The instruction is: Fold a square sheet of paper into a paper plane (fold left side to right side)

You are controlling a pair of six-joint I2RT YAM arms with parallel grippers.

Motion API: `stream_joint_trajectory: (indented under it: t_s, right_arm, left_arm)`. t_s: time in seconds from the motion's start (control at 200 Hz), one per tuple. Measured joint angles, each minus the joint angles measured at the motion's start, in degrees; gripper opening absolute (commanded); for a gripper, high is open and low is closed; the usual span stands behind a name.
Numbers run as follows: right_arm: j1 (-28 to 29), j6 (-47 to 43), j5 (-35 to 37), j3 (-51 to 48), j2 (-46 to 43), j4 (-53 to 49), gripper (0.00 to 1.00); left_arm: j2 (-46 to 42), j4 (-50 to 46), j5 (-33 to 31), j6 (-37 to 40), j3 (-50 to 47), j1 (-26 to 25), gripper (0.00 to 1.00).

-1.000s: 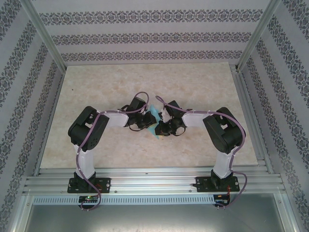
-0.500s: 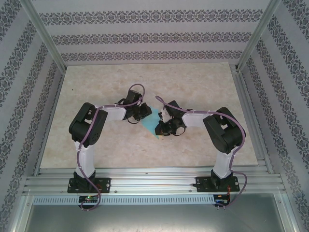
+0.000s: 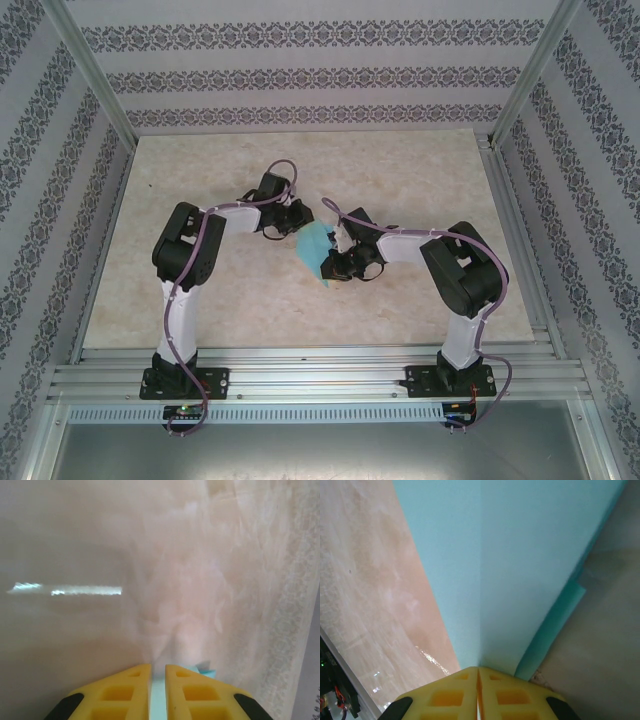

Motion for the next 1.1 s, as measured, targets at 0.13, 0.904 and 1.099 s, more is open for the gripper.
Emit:
stream_joint_trajectory:
  t_s: [0.13,0.904,1.099]
  right_arm:
    - [0.0,0.0,0.0,0.0,0.0,0.0,0.1]
    - [0.0,0.0,0.1,0.3,0.1,-0.4,0.1]
    - [0.0,0.0,0.2,0.3,0.1,-0.4,0.1]
  left_arm:
    - [-0.2,-1.4,-2.3,2.8,1.7,3.7,0.19]
    - [-14.3,3.6,8.1,3.1,-14.2,-6.4,0.15]
    - [-12.2,5.7,8.3,1.4,-14.8,-7.4,0.15]
